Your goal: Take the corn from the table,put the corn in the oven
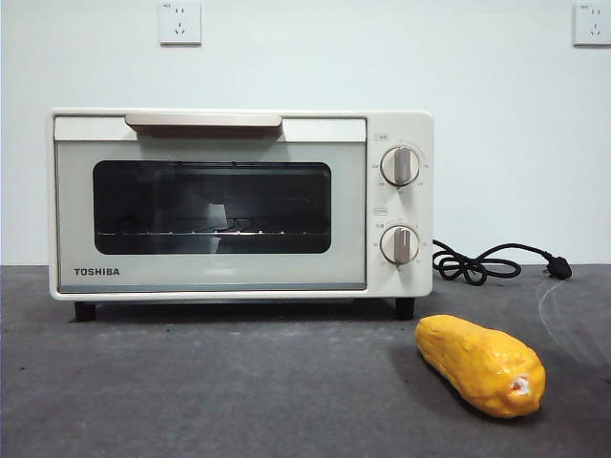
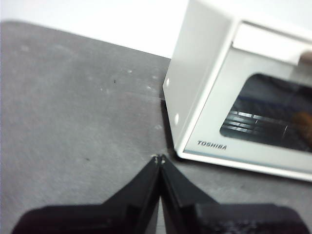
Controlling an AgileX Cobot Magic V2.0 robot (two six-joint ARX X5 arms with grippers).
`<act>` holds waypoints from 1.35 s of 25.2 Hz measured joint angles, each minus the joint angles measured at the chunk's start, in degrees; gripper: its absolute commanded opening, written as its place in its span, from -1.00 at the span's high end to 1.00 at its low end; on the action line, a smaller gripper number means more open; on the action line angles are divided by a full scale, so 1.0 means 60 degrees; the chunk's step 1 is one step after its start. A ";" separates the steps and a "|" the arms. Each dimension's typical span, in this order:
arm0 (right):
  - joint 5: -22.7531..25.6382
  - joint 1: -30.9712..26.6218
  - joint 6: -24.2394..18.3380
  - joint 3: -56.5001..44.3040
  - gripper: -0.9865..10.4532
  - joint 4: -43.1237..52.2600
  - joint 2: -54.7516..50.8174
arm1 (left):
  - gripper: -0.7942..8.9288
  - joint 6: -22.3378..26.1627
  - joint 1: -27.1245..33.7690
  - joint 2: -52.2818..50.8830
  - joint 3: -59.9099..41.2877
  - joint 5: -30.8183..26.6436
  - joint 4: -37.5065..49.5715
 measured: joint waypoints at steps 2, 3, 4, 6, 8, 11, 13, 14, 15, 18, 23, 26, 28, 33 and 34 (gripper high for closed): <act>0.0036 0.0000 0.0608 0.0000 0.85 -0.0004 0.0000 | 0.84 -0.0597 0.0000 0.0000 0.0000 0.0000 0.0000; 0.0036 0.0000 0.0805 0.0000 0.85 -0.0004 0.0000 | 0.84 -0.0816 0.0000 0.0000 0.0000 0.0000 0.0000; 0.0036 0.0000 0.0936 0.0000 0.85 0.0004 0.0000 | 0.84 -0.0947 0.0000 0.0000 0.0000 0.0000 0.0000; 0.0036 0.0000 0.1122 0.0000 0.85 0.0102 0.0000 | 0.84 -0.1188 0.0000 0.0000 0.0000 0.0109 0.0000; 0.0033 0.0000 0.1209 0.0000 0.85 0.0510 0.0004 | 0.84 -0.1432 0.0000 0.0000 0.0000 0.0499 0.0004; -0.0171 0.0000 0.1370 0.0000 0.85 0.1457 0.0000 | 0.84 -0.1796 0.0000 0.0004 0.0000 0.1574 0.0237; -0.0466 0.0000 0.1610 0.0029 0.85 0.2011 0.0000 | 0.85 -0.2040 0.0000 0.0004 0.0004 0.2379 0.0707; -0.0652 0.0004 0.1723 0.0106 0.85 0.2127 0.0004 | 0.85 -0.2164 0.0000 0.0004 0.0011 0.2801 0.0973; -0.0845 0.0004 0.1829 0.0244 0.85 0.2109 0.0018 | 0.85 -0.2288 0.0000 0.0004 0.0066 0.3162 0.1118; -0.1596 0.0004 0.2036 0.0820 0.85 0.2106 0.0251 | 0.85 -0.2521 0.0000 0.0138 0.0441 0.3847 0.1133; -0.2371 0.0004 0.2215 0.1993 0.85 0.2211 0.0980 | 0.85 -0.2648 0.0000 0.0656 0.1381 0.4371 0.1137; -0.2903 0.0004 0.2229 0.2725 0.85 0.2390 0.1559 | 0.85 -0.2659 0.0000 0.1173 0.2058 0.4630 0.1137; -0.3413 0.0004 0.2229 0.3228 0.85 0.2397 0.2000 | 0.85 -0.2648 0.0000 0.1603 0.2550 0.4914 0.1133; -0.5242 0.0004 0.2244 0.4415 0.85 0.2375 0.3399 | 0.85 -0.2517 0.0000 0.2962 0.3949 0.5931 0.0787; -0.5552 0.0004 0.2240 0.4608 0.85 0.2317 0.3654 | 0.85 -0.2444 0.0000 0.3209 0.4204 0.6098 0.0616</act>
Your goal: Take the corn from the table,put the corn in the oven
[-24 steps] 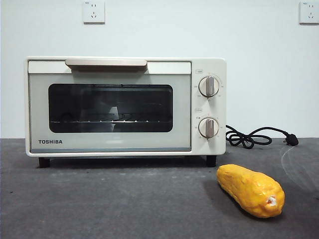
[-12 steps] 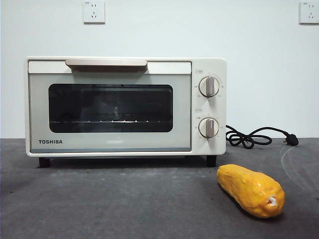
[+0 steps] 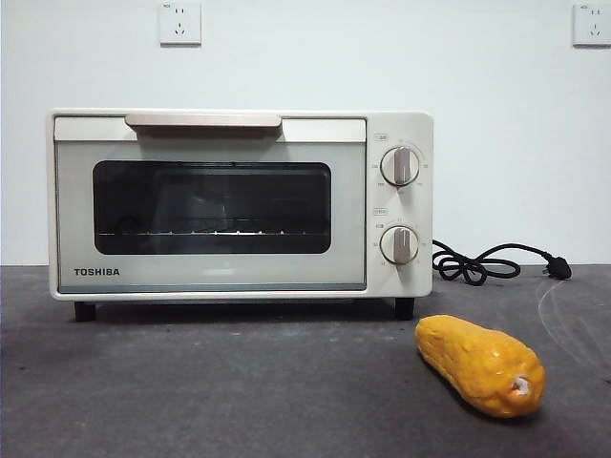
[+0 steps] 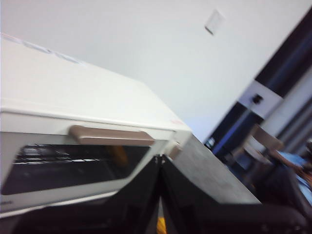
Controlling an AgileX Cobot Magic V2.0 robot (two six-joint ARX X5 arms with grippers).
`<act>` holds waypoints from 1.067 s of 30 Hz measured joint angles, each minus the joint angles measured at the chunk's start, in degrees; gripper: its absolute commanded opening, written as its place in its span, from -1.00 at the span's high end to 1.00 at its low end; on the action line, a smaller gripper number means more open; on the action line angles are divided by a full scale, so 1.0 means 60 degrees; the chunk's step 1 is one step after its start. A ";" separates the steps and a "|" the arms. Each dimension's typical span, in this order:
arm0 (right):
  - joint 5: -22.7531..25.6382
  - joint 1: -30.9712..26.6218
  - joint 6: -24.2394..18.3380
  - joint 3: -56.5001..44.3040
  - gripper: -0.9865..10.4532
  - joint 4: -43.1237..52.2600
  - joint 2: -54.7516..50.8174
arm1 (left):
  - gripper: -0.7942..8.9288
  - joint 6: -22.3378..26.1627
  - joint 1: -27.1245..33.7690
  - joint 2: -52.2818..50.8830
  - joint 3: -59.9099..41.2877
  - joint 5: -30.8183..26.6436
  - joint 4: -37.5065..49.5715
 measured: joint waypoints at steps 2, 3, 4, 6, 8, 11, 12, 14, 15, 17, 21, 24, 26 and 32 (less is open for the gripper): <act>-0.0528 0.0000 0.0004 0.0401 0.85 -0.0208 0.0528 | 0.85 0.0244 -0.0018 0.0546 0.0568 0.0266 -0.0492; -0.0743 0.0011 -0.0004 0.0586 0.85 -0.0335 0.0790 | 0.85 0.0423 -0.0047 0.0841 0.0885 0.0317 -0.0860; -0.0871 0.0029 -0.0011 0.0732 0.85 -0.0495 0.0998 | 0.85 0.0605 -0.0091 0.1089 0.1155 0.0335 -0.1209; -0.0973 0.0160 -0.0109 0.1035 0.85 -0.0976 0.1421 | 0.85 0.1137 -0.0211 0.1661 0.1800 0.0357 -0.2215; -0.0965 0.0339 -0.0372 0.1304 0.85 -0.1727 0.1759 | 0.85 0.1712 -0.0328 0.2178 0.2382 0.0313 -0.3275; -0.0947 0.0765 -0.0885 0.1738 0.85 -0.2885 0.2237 | 0.85 0.2652 -0.0514 0.2940 0.3304 0.0029 -0.4958; -0.0900 0.0940 -0.1086 0.1887 0.85 -0.3242 0.2397 | 0.85 0.2991 -0.0594 0.3213 0.3628 -0.0179 -0.5552; -0.0652 0.1290 -0.1446 0.2138 0.85 -0.3869 0.2681 | 0.85 0.3577 -0.0769 0.3734 0.4182 -0.0659 -0.6612; -0.0430 0.1490 -0.1654 0.2262 0.85 -0.4197 0.2827 | 0.85 0.3869 -0.0882 0.4000 0.4452 -0.0984 -0.7169; 0.0084 0.1880 -0.2004 0.2459 0.82 -0.4805 0.3100 | 0.85 0.4335 -0.1133 0.4459 0.4867 -0.1639 -0.8094; 0.1457 0.2856 -0.2663 0.2787 0.82 -0.5949 0.3697 | 0.85 0.4907 -0.1759 0.5155 0.5370 -0.3107 -0.9111; 0.2699 0.3672 -0.2994 0.2998 0.76 -0.6495 0.4237 | 0.85 0.5034 -0.2269 0.5424 0.5439 -0.3595 -0.9082; 0.3497 0.4215 -0.3118 0.3056 0.58 -0.6634 0.4608 | 0.85 0.5034 -0.2616 0.5504 0.5439 -0.3614 -0.8965; 0.5300 0.5563 -0.3180 0.3067 0.16 -0.6663 0.5916 | 0.85 0.4947 -0.3486 0.5635 0.5442 -0.3617 -0.8437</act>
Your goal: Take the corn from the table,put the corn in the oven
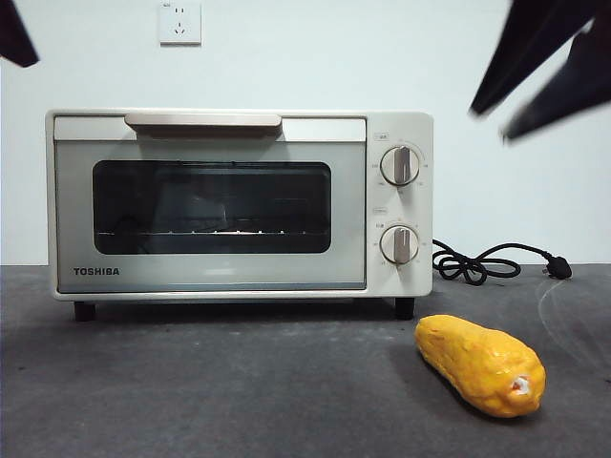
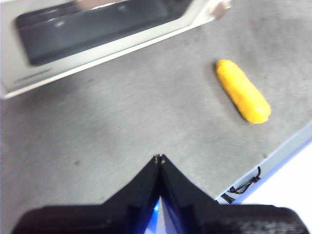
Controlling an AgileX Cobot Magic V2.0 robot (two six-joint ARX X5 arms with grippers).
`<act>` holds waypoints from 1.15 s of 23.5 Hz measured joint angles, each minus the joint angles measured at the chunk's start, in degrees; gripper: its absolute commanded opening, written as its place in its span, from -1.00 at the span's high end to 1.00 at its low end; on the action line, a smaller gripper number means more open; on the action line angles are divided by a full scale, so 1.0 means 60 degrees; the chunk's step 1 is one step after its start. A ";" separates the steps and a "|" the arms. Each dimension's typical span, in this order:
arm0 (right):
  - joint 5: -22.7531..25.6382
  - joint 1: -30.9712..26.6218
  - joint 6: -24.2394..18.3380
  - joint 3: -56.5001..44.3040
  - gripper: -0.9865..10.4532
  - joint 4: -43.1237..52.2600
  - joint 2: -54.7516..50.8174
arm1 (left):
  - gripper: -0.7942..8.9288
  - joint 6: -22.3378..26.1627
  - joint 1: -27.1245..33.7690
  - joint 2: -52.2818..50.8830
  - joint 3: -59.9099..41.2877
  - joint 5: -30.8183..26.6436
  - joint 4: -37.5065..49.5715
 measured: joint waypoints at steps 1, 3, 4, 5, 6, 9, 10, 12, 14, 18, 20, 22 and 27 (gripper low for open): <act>0.0335 0.0240 0.0011 0.0000 0.04 0.0015 0.0346 | 0.85 -0.0062 -0.0164 0.0022 0.0000 -0.0004 0.0080; 0.0889 0.0656 0.0058 0.0000 -0.01 0.0131 0.1071 | 0.85 -0.0175 -0.0423 0.0044 0.0000 -0.0029 0.0142; 0.1005 0.0780 0.0076 0.0000 -0.01 0.0262 0.1373 | 0.85 -0.0182 -0.0492 0.0047 0.0000 -0.0029 0.0193; 0.1053 0.0896 0.0113 0.0000 -0.01 0.0437 0.1716 | 0.85 -0.0226 -0.0546 0.0055 0.0000 -0.0033 0.0251; 0.1115 0.0973 0.0142 0.0000 -0.01 0.0583 0.2014 | 0.85 -0.0248 -0.0586 0.0055 0.0000 -0.0036 0.0280; 0.1559 0.1133 0.0215 0.0015 -0.01 0.0852 0.2856 | 0.85 -0.0251 -0.0597 0.0058 0.0000 -0.0036 0.0280; 0.1577 0.1144 0.0215 0.0015 -0.01 0.0860 0.3118 | 0.85 -0.0255 -0.0597 0.0055 0.0000 -0.0036 0.0280; 0.1577 0.1151 0.0219 0.0015 -0.01 0.0889 0.3592 | 0.85 -0.0255 -0.0597 0.0058 0.0000 -0.0036 0.0280; 0.1577 0.1162 0.0248 0.0018 0.00 0.0907 0.3971 | 0.85 -0.0255 -0.0597 0.0058 0.0000 -0.0036 0.0280; 0.1443 0.1169 0.0259 0.0018 0.01 0.0907 0.4401 | 0.85 -0.0255 -0.0597 0.0055 0.0000 -0.0036 0.0280; 0.1282 0.1173 0.0273 0.0018 0.09 0.0754 0.4510 | 0.85 -0.0255 -0.0597 0.0058 0.0000 -0.0036 0.0280; 0.1239 0.1177 0.0281 0.0018 0.40 0.0510 0.4528 | 0.85 -0.0255 -0.0597 0.0058 0.0000 -0.0036 0.0284; 0.0951 0.1180 0.0240 0.0036 0.85 0.0237 0.4528 | 0.85 -0.0259 -0.0597 0.0055 0.0000 -0.0036 0.0681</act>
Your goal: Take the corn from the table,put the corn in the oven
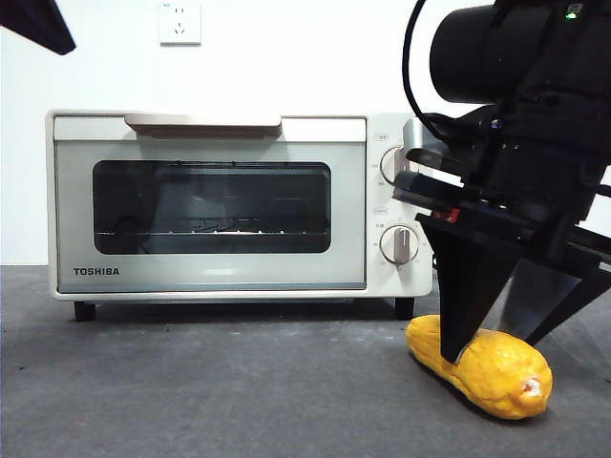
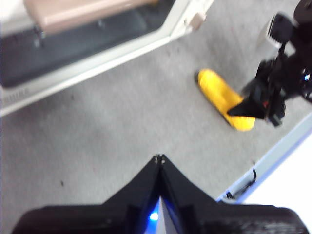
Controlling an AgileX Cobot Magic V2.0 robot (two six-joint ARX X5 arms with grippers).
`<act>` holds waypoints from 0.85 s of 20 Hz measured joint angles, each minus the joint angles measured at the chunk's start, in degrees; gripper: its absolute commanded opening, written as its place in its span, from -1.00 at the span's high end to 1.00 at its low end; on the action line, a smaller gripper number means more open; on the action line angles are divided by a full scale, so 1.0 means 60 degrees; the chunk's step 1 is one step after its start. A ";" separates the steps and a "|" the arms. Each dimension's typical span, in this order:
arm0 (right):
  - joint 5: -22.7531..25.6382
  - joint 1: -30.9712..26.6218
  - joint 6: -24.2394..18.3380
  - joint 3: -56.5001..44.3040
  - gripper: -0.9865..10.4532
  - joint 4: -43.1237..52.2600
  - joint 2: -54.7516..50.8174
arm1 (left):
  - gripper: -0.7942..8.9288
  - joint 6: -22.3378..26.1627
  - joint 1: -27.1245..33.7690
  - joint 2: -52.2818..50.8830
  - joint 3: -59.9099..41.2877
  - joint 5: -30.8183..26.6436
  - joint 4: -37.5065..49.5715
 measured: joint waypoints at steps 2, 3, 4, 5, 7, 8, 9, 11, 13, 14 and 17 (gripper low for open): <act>-0.0211 0.0113 -0.0004 0.0135 0.85 -0.0280 0.0000 | 0.85 -0.0106 0.0000 0.0004 0.0000 0.0000 0.0455; -0.0288 0.0251 -0.0004 0.0299 0.85 -0.0532 0.0000 | 0.85 -0.0164 0.0000 0.0011 0.0000 0.0000 0.0790; -0.0386 0.0412 -0.0047 0.0514 0.85 -0.0747 -0.0004 | 0.85 -0.0178 0.0000 0.0047 0.0000 -0.0004 0.1173; -0.0441 0.0616 -0.0106 0.0754 0.85 -0.0863 -0.0040 | 0.85 -0.0204 0.0000 0.0102 0.0000 0.0000 0.1592; -0.0477 0.1107 -0.0146 0.1257 0.85 -0.1115 -0.0237 | 0.85 -0.0240 0.0000 0.0317 0.0000 -0.0004 0.2441; -0.0484 0.1370 -0.0157 0.1545 0.85 -0.1217 -0.0375 | 0.85 -0.0240 0.0000 0.0452 0.0000 -0.0007 0.2841; -0.0484 0.1647 -0.0175 0.1829 0.85 -0.1246 -0.0543 | 0.85 -0.0244 0.0000 0.0594 0.0000 -0.0040 0.3253; -0.0481 0.2178 -0.0179 0.2379 0.85 -0.1224 -0.0892 | 0.85 -0.0244 0.0000 0.0892 0.0000 -0.0379 0.3956; -0.0415 0.2656 -0.0179 0.2820 0.85 -0.1231 -0.1264 | 0.85 -0.0244 0.0000 0.1188 0.0000 -0.0965 0.4437; -0.0408 0.2838 -0.0179 0.3013 0.85 -0.1235 -0.1472 | 0.85 -0.0244 0.0000 0.1344 0.0000 -0.1231 0.4579; -0.0386 0.3213 -0.0175 0.3464 0.85 -0.1242 -0.2113 | 0.85 -0.0244 0.0000 0.1770 0.0000 -0.1606 0.4976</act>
